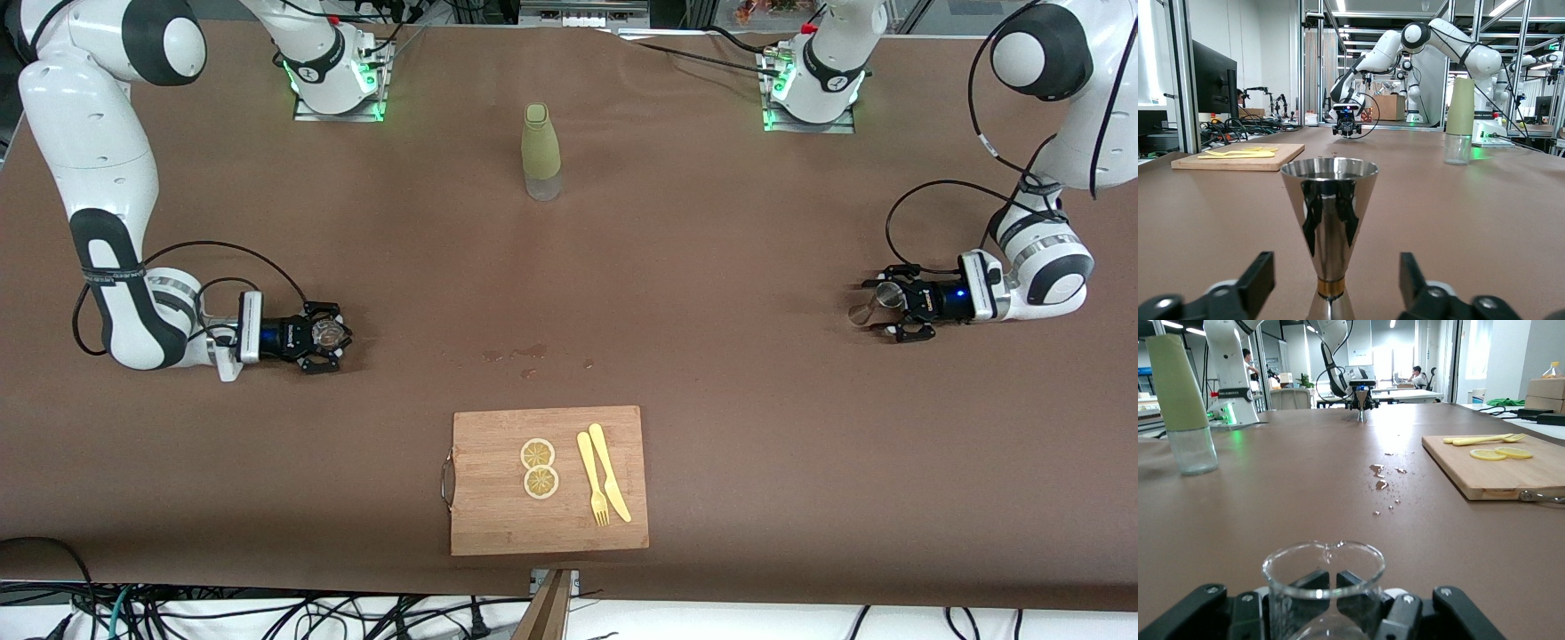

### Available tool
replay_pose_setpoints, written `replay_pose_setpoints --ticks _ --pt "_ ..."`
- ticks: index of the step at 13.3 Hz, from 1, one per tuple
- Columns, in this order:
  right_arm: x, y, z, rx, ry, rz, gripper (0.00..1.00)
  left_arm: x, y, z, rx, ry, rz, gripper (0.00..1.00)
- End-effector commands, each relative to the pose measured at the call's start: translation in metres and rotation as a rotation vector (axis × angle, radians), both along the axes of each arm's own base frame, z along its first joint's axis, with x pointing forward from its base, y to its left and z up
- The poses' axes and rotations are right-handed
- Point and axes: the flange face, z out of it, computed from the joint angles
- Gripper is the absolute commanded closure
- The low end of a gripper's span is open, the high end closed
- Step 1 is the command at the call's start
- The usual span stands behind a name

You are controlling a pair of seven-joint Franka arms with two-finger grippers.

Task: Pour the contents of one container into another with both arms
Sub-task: 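Lift the glass cup with the right gripper while the left gripper lifts the jigger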

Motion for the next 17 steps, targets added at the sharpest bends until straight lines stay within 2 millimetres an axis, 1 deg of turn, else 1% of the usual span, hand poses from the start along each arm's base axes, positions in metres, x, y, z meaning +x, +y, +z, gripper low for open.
replay_pose_setpoints --ticks 1,2,3,4,7,8,9,10,11,14,15,16,17 --pt "0.025 0.013 0.024 0.035 0.050 0.002 1.00 -0.002 0.000 -0.006 0.018 -0.147 -0.002 0.18" --pt "0.032 0.021 0.033 0.041 0.075 0.005 1.00 -0.003 0.000 -0.007 0.018 -0.144 -0.005 0.18" --pt "0.040 0.035 0.046 0.056 0.088 0.026 1.00 -0.003 0.000 -0.007 0.018 -0.146 -0.008 0.19" --pt "0.046 0.049 0.055 0.068 0.102 0.043 1.00 -0.004 0.002 -0.007 0.020 -0.149 -0.006 0.27" --pt "0.055 0.094 0.085 0.072 0.126 0.083 1.00 -0.006 0.003 -0.009 0.020 -0.142 -0.004 0.70" --pt "0.061 0.106 0.097 0.063 0.135 0.092 1.00 -0.007 0.002 -0.010 0.020 -0.146 -0.005 0.84" --pt "0.067 0.121 0.107 0.051 0.146 0.107 1.00 -0.008 0.002 -0.012 0.019 -0.143 -0.005 1.00" --pt "0.072 0.131 0.117 0.038 0.168 0.110 1.00 -0.008 0.002 -0.012 0.017 -0.140 -0.003 1.00" --pt "0.077 0.142 0.134 0.022 0.188 0.116 1.00 -0.007 0.002 -0.012 0.019 -0.147 -0.001 1.00" --pt "0.089 0.168 0.190 -0.034 0.262 0.104 1.00 -0.006 0.003 -0.012 0.021 -0.144 0.002 1.00" --pt "0.092 0.180 0.208 -0.056 0.275 0.103 1.00 -0.006 0.002 -0.012 0.019 -0.145 0.002 1.00" --pt "0.094 0.193 0.221 -0.076 0.275 0.095 1.00 -0.005 0.001 -0.010 0.018 -0.145 -0.004 1.00" --pt "0.095 0.204 0.226 -0.094 0.274 0.083 1.00 -0.005 -0.002 -0.010 0.009 -0.142 -0.007 1.00"
